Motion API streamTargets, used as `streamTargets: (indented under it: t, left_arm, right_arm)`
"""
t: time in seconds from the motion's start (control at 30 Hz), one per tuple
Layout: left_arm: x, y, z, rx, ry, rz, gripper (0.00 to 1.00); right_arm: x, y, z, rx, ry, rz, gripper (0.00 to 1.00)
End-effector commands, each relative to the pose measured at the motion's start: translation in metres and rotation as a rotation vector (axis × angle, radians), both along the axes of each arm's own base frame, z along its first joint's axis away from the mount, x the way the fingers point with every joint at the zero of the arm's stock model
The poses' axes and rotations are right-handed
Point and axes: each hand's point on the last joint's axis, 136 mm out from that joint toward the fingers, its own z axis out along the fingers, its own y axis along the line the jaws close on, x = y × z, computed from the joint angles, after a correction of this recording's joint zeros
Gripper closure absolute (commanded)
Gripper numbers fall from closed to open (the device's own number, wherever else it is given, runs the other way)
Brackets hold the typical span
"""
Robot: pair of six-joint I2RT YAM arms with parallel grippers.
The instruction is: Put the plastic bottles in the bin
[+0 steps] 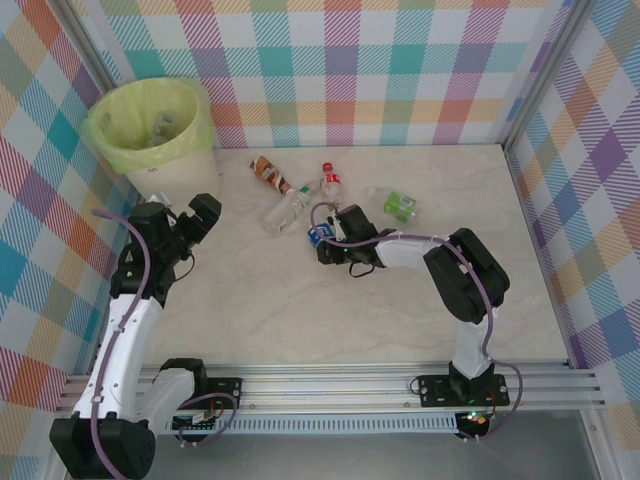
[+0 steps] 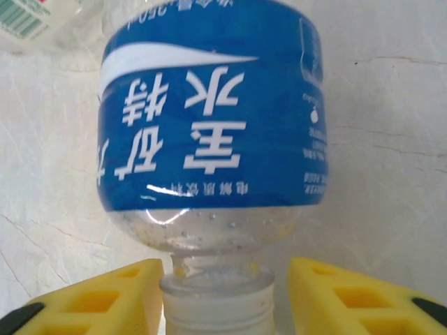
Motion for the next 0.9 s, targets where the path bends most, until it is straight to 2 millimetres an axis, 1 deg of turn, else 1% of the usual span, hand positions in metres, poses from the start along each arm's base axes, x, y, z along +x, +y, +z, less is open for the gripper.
streamTargets:
  t: [0.0,0.13,0.17,0.33,0.5,0.6,0.73,0.87]
  left_arm:
    - [0.004,-0.017,-0.004,-0.082,0.006,-0.062,0.0]
    - [0.005,-0.022,-0.015,-0.113,0.027,-0.063,0.0]
    - [0.007,-0.024,-0.011,-0.121,0.005,-0.067,0.0]
    - [0.014,-0.045,-0.026,-0.139,0.038,-0.116,0.0]
    - [0.024,-0.079,-0.032,-0.169,0.047,-0.207,0.0]
    - [0.033,-0.101,-0.029,-0.239,0.024,-0.277,0.0]
    - [0.042,-0.131,-0.026,-0.274,0.007,-0.364,0.0]
    - [0.046,-0.168,-0.018,-0.301,-0.024,-0.486,0.0]
  right_arm:
    - [-0.003,0.003,0.007,0.042,-0.036,-0.008,0.55]
    - [-0.012,-0.007,0.017,0.057,-0.073,-0.016,0.66]
    - [-0.014,-0.009,0.02,0.061,-0.081,-0.013,0.68]
    - [-0.027,-0.013,0.041,0.101,-0.124,0.016,0.72]
    - [-0.037,-0.012,0.064,0.144,-0.175,0.05,0.73]
    - [-0.042,-0.01,0.075,0.169,-0.199,0.069,0.74]
    - [-0.048,-0.007,0.089,0.197,-0.226,0.096,0.74]
    - [-0.054,-0.001,0.106,0.24,-0.255,0.122,0.74]
